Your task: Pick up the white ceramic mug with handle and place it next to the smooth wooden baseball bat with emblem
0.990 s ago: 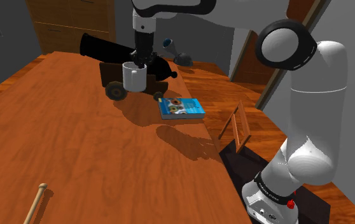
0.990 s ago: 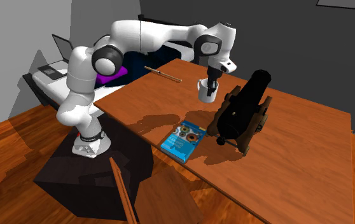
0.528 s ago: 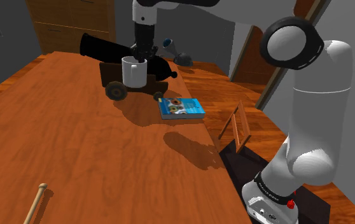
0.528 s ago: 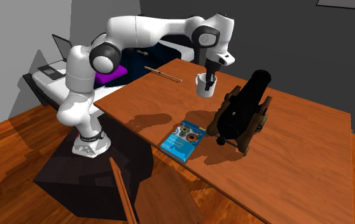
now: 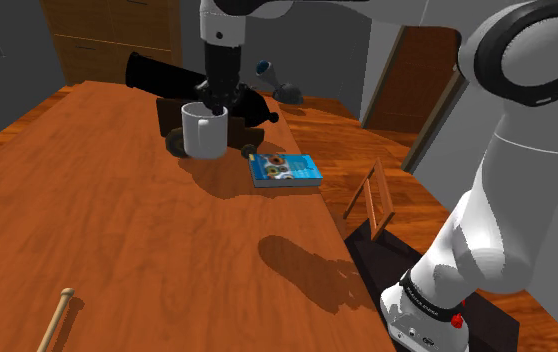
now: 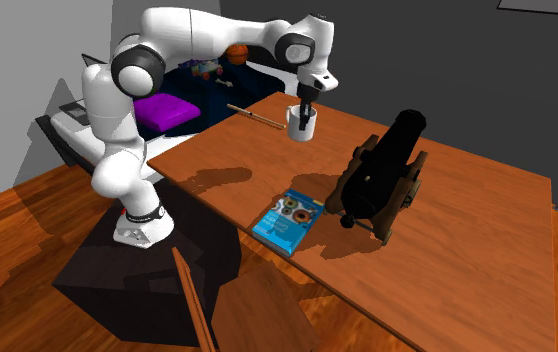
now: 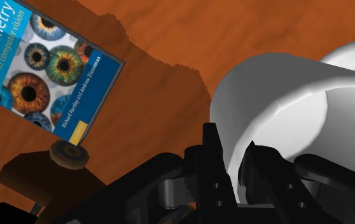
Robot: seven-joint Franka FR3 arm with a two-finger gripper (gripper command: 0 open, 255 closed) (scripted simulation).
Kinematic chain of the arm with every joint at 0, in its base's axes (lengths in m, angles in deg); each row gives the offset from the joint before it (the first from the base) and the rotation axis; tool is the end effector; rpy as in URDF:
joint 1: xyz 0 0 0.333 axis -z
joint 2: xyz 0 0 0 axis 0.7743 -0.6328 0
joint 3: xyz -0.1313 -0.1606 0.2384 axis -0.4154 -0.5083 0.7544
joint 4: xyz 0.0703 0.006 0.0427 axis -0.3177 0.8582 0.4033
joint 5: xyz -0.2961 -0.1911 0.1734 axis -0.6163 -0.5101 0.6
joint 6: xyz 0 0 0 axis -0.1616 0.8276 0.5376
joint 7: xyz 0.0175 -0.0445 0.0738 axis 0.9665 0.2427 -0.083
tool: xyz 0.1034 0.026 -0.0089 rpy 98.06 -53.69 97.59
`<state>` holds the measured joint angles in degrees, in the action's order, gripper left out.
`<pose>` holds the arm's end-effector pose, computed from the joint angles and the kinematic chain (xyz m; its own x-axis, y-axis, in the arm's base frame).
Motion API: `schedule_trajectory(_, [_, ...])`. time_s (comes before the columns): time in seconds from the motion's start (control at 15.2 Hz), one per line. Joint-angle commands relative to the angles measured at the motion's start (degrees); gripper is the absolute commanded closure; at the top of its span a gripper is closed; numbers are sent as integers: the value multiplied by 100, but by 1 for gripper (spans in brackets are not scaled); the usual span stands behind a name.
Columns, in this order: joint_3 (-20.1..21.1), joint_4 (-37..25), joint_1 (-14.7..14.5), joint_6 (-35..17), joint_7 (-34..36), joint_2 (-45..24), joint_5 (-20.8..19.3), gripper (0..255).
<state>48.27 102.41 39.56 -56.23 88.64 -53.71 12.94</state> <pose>0.5805 0.2203 0.5225 0.9955 0.0237 -0.0913 0.0213 -0.9994 -0.0271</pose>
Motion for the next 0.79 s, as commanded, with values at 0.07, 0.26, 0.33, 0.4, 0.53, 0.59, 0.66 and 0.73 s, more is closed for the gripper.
schedule_trajectory(0.07, [130, 428, -171, -152, 300, 296, 54, 255])
schedule_trajectory(0.26, [275, 828, -344, -271, 608, 600, 122, 255])
schedule_trajectory(0.33, [326, 945, -403, -306, 714, 690, 146, 255])
schedule_trajectory(0.4, [379, 1054, -462, -338, 821, 775, 170, 255])
schedule_trajectory(0.53, [488, 1249, -582, -396, 1040, 930, 218, 255])
schedule_trajectory(0.59, [545, 1335, -643, -423, 1152, 1000, 242, 255])
schedule_trajectory(0.66, [603, 1414, -705, -447, 1265, 1065, 265, 255])
schedule_trajectory(0.73, [662, 1486, -767, -470, 1380, 1124, 288, 255])
